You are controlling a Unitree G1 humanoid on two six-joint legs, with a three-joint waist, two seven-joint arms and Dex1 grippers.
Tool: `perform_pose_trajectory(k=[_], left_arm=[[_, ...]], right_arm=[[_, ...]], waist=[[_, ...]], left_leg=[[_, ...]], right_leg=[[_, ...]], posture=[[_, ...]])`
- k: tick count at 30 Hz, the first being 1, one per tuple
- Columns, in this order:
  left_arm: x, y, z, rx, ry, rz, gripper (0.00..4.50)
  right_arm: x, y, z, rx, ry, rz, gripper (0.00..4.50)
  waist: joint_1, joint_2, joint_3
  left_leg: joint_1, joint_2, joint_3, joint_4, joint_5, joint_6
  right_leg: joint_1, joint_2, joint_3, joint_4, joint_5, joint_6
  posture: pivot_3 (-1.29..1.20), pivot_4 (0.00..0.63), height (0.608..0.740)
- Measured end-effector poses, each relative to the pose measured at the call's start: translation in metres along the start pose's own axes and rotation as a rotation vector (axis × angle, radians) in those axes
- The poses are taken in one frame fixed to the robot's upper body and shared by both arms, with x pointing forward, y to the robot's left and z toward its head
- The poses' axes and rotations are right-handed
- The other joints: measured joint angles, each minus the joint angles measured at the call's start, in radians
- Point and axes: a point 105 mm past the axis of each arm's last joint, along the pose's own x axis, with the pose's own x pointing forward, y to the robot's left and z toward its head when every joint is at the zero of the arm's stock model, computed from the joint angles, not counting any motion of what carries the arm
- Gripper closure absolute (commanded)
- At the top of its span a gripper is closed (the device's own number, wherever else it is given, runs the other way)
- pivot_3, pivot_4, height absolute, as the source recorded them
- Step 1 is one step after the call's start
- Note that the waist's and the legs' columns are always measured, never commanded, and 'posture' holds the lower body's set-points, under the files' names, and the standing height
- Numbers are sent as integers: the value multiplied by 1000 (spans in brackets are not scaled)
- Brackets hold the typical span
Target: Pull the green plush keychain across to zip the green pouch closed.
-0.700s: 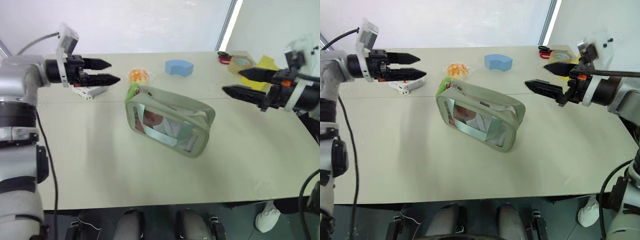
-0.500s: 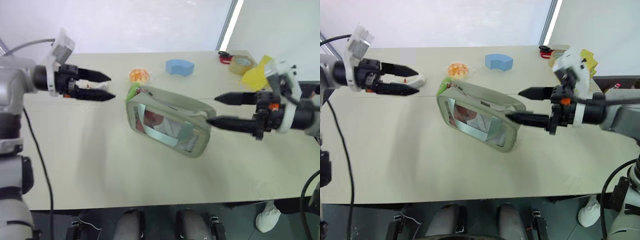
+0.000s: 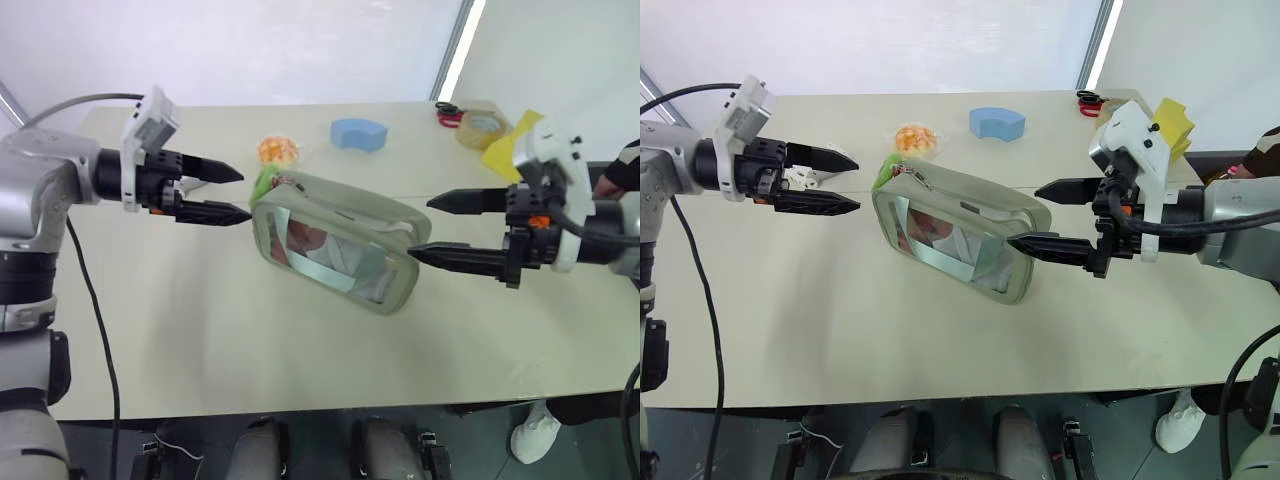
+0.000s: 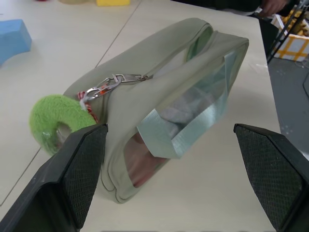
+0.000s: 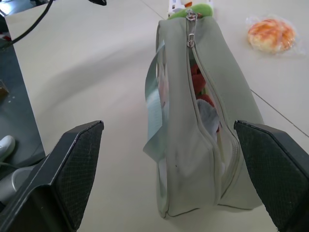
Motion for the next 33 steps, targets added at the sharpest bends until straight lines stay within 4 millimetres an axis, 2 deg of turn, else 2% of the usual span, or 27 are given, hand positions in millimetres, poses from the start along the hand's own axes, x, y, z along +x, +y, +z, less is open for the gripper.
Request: perform_pose_trajectory(k=[4,7,9,12,16,21,24,31,33], left_arm=[[0,0,0,1,-1,-2,34],[2,-3,4,17,-7,-18,34],[7,-7,13,47,-24,-41,34],[10,-12,21,82,-35,-63,34],[12,-14,22,91,-33,-54,34],[16,-27,11,63,-15,-84,34],[17,-32,12,44,-30,-97,0],[12,-31,9,34,-29,-59,0],[11,-30,8,32,-28,-49,0]], right_arm=[[5,-2,-1,0,8,0,0],[14,-3,11,-36,-13,11,0],[29,-4,22,-60,-44,26,0],[51,-4,22,-60,-34,54,0],[76,0,13,-45,-1,98,0],[96,-4,-5,-104,79,71,0],[105,-1,-9,-103,83,102,882],[111,-7,-11,-205,111,92,4471],[113,-10,-11,-273,116,85,4471]], waist=[[1,0,0],[-1,0,0],[-3,0,0],[-3,0,0],[0,0,0],[-1,0,0],[-2,0,0],[-3,0,0],[-3,0,0]], left_leg=[[0,0,0,0,0,0],[0,0,0,0,0,0],[0,0,0,0,0,0],[0,0,0,0,0,0],[-6,0,0,1,0,0],[-12,0,0,3,1,-2],[-13,0,0,3,2,-3],[-12,0,0,3,2,-3],[-12,0,0,3,2,-3]], right_leg=[[0,0,0,0,0,0],[0,0,0,0,0,0],[-1,0,0,1,0,0],[-2,0,0,1,0,0],[-5,0,0,2,0,0],[-12,0,0,3,0,0],[-14,0,0,5,0,0],[-14,0,0,5,0,0],[-14,0,0,5,0,0]], posture=[[0,150,740],[0,150,740],[0,150,740],[0,150,740],[0,150,740],[0,150,740],[0,150,740],[0,150,740],[0,150,740]])
